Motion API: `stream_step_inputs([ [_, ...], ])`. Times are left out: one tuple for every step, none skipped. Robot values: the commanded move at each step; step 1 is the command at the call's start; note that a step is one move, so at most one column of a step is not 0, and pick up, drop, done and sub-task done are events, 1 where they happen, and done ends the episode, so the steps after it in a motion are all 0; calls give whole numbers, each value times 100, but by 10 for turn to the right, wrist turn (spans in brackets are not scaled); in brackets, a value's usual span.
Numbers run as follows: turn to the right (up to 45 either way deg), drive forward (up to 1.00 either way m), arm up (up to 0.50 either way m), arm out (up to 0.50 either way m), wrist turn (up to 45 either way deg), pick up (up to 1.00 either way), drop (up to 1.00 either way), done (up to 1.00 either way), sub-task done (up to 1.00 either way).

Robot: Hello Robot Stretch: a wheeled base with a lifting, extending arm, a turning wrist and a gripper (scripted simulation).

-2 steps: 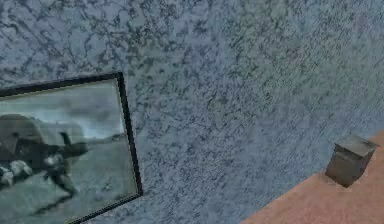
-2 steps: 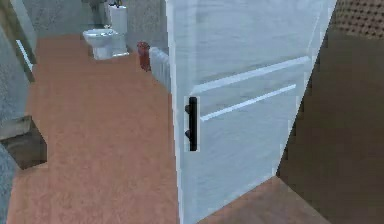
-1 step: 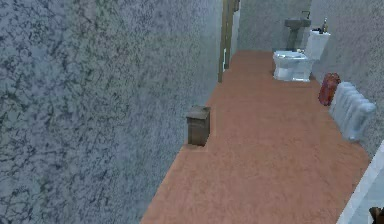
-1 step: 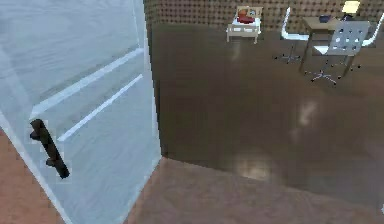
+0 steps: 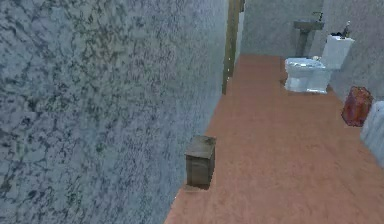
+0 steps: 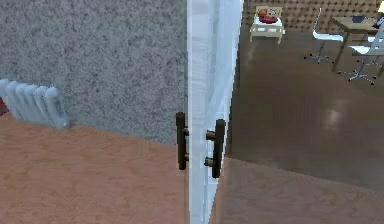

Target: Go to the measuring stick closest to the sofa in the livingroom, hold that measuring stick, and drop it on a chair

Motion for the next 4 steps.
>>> stream_step_inputs([
  [180, 0, 0, 0, 0, 0, 0, 0, 0],
  [0, 15, 0, 0, 0, 0, 0, 0, 0],
  [180, 0, 0, 0, 0, 0, 0, 0, 0],
  [0, 80, 0, 0, 0, 0, 0, 0, 0],
])
